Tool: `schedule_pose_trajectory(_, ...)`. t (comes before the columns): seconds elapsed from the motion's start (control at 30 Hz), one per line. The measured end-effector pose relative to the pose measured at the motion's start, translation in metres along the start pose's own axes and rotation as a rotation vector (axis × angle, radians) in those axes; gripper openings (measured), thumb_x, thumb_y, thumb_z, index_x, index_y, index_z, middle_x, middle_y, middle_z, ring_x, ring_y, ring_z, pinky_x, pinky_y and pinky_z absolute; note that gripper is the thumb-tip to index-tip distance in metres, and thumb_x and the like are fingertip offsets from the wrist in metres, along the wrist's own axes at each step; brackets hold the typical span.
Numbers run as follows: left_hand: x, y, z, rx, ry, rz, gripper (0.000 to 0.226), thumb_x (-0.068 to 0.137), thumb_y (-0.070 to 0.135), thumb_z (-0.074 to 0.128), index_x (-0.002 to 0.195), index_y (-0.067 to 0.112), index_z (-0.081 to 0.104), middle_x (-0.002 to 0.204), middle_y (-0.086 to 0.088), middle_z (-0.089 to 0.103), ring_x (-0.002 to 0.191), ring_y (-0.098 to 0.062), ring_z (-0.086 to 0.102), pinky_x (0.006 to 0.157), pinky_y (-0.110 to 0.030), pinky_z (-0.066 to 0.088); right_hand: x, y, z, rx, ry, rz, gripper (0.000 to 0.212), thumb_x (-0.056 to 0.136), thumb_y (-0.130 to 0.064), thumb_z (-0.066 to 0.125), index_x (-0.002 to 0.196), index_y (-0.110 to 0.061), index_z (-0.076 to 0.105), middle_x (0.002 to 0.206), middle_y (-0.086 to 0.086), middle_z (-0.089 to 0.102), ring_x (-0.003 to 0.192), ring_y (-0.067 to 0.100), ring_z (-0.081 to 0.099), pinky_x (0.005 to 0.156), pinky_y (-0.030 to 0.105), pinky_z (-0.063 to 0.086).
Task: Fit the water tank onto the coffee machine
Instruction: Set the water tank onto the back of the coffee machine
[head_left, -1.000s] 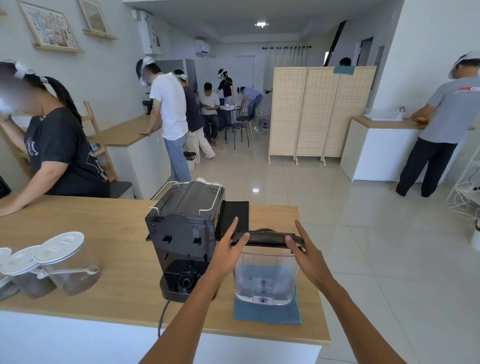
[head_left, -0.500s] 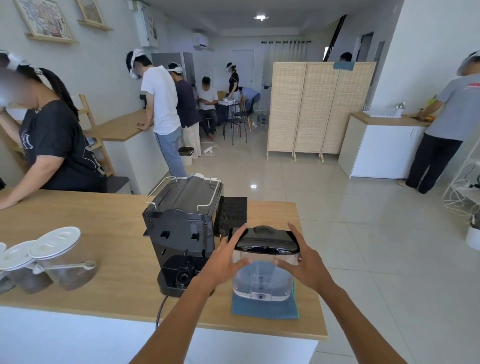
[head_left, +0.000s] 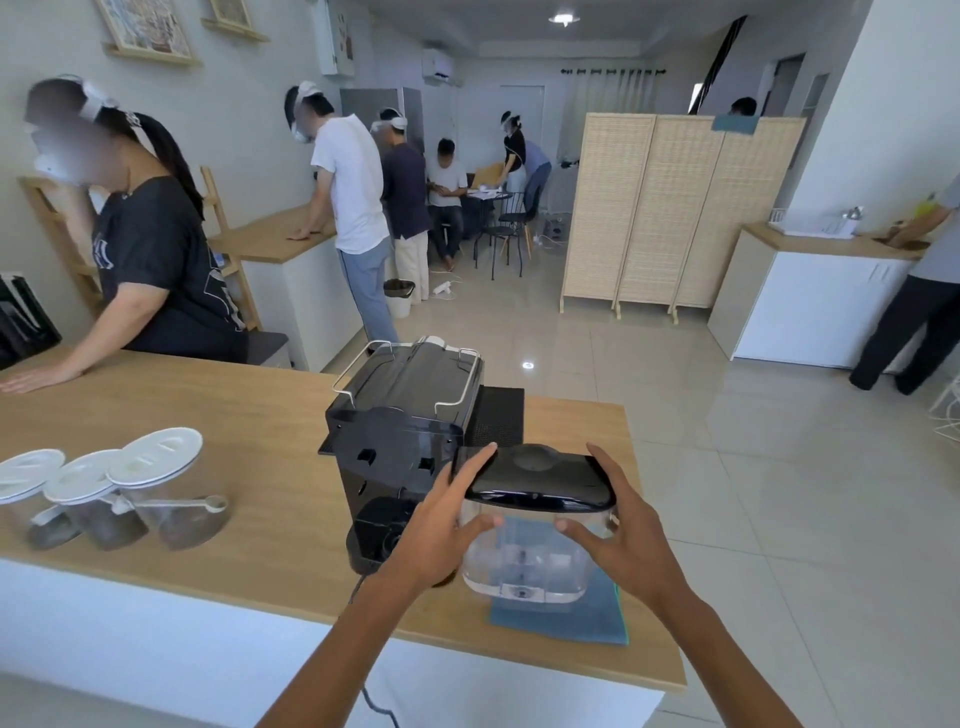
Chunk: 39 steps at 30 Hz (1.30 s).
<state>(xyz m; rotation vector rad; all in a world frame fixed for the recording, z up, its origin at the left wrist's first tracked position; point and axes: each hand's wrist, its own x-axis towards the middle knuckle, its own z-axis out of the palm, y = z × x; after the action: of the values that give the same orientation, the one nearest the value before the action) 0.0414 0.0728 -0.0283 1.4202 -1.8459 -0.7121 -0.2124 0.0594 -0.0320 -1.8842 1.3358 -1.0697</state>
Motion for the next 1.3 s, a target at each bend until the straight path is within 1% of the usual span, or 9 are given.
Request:
schedule_pose_trajectory(0.13,-0.018,-0.010,-0.031,0.022,0.081,-0.007,0.080,0.092,0.045,0.064,0.149,0.059,0.010,0.164,0.005,0.021,0.110,-0.004,0.056,0.112,-0.041,0.033,0.004,-0.028,0.028,0.014,-0.004,-0.031,0.100,0.072,-0.049,0.082,0.152,-0.049,0.022,0.143,-0.019,0.046,0.128,0.005,0.049,0.104,0.039,0.049)
schedule_pose_trajectory(0.27,-0.031,-0.025,-0.061,0.020,0.173,0.013,0.083,0.091,0.042,0.066,0.150,0.058,0.010,0.164,0.009,0.021,0.150,-0.018,0.019,0.111,-0.042,0.033,0.014,-0.057,0.065,0.007,0.014,-0.042,0.109,0.071,-0.049,0.082,0.156,-0.041,0.015,0.148,-0.005,0.043,0.128,0.004,0.044,0.109,0.032,0.042)
schedule_pose_trajectory(0.37,-0.032,-0.038,-0.085,0.022,0.216,0.016,0.086,0.090,0.040,0.069,0.151,0.055,0.009,0.163,0.008,0.024,0.151,-0.021,0.017,0.110,-0.039,0.035,0.025,-0.079,0.093,0.015,0.031,-0.047,0.124,0.062,-0.060,0.083,0.157,-0.042,0.005,0.151,-0.005,0.040,0.127,-0.001,0.040,0.104,0.023,0.036)
schedule_pose_trajectory(0.47,-0.028,-0.051,-0.110,0.033,0.254,0.020,0.091,0.088,0.042,0.071,0.153,0.053,0.008,0.164,0.010,0.022,0.151,-0.019,0.017,0.106,-0.029,0.031,0.034,-0.095,0.118,0.022,0.046,-0.053,0.136,0.054,-0.069,0.084,0.157,-0.041,-0.001,0.157,-0.006,0.036,0.138,0.003,0.036,0.110,0.029,0.036)
schedule_pose_trajectory(0.6,-0.015,-0.067,-0.133,0.042,0.268,0.033,0.097,0.085,0.048,0.072,0.155,0.048,0.005,0.164,0.014,0.018,0.150,-0.014,0.019,0.103,-0.018,0.030,0.047,-0.109,0.146,0.015,0.110,-0.035,0.137,0.056,-0.053,0.091,0.158,-0.040,0.001,0.158,-0.008,0.038,0.143,0.012,0.038,0.113,0.036,0.039)
schedule_pose_trajectory(0.77,-0.002,-0.091,-0.139,-0.022,0.267,0.017,0.099,0.078,0.070,0.060,0.155,0.048,0.001,0.167,0.005,0.011,0.151,-0.016,0.013,0.110,-0.035,0.032,0.056,-0.116,0.177,-0.089,0.160,0.001,0.130,0.064,-0.053,0.086,0.158,-0.036,-0.003,0.164,-0.002,0.025,0.145,0.020,0.035,0.109,0.033,0.038)
schedule_pose_trajectory(0.93,0.002,-0.108,-0.131,-0.012,0.239,-0.008,0.099,0.082,0.056,0.070,0.155,0.046,0.003,0.166,0.004,0.012,0.151,-0.018,0.018,0.112,-0.041,0.033,0.059,-0.104,0.193,-0.209,0.159,0.047,0.128,0.066,-0.060,0.080,0.158,-0.036,-0.006,0.169,-0.004,0.005,0.137,0.026,0.046,0.092,0.033,0.050)
schedule_pose_trajectory(1.17,0.004,-0.120,-0.128,-0.019,0.214,-0.013,0.093,0.078,0.065,0.067,0.153,0.049,0.014,0.165,-0.003,0.018,0.113,-0.019,0.062,0.078,0.003,0.035,0.058,-0.096,0.197,-0.220,0.180,0.049,0.123,0.064,-0.070,0.071,0.159,-0.033,0.003,0.169,-0.007,0.006,0.145,0.014,0.032,0.087,0.014,0.038)
schedule_pose_trajectory(1.3,0.003,-0.120,-0.131,-0.021,0.207,-0.002,0.092,0.079,0.063,0.069,0.153,0.049,0.015,0.161,-0.004,0.027,0.112,-0.021,0.062,0.072,0.006,0.035,0.059,-0.093,0.199,-0.214,0.197,0.054,0.121,0.063,-0.070,0.073,0.158,-0.035,0.007,0.168,-0.007,0.010,0.147,0.017,0.031,0.095,0.023,0.040)
